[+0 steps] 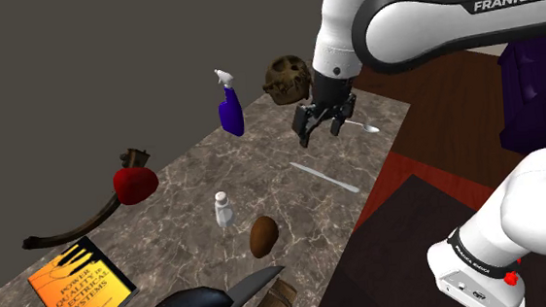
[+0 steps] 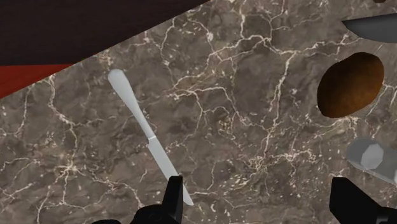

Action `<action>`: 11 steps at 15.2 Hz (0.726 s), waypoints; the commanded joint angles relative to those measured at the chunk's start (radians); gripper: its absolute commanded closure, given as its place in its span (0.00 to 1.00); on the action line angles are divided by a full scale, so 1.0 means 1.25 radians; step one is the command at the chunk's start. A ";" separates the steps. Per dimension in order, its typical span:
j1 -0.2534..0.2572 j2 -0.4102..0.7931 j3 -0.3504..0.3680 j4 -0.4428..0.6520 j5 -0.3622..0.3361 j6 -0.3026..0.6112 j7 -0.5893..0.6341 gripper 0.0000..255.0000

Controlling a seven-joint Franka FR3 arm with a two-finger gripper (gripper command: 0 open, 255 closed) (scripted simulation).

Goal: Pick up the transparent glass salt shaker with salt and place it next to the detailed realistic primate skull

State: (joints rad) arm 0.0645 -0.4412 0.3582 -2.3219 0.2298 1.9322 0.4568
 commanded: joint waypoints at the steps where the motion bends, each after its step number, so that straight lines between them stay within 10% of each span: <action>1: 0.001 0.053 0.034 0.024 -0.004 0.035 0.042 0.00; 11: 0.016 0.347 0.170 0.201 -0.137 0.153 0.281 0.00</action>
State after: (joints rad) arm 0.0829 -0.0514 0.5610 -2.0952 0.0861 2.1090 0.7783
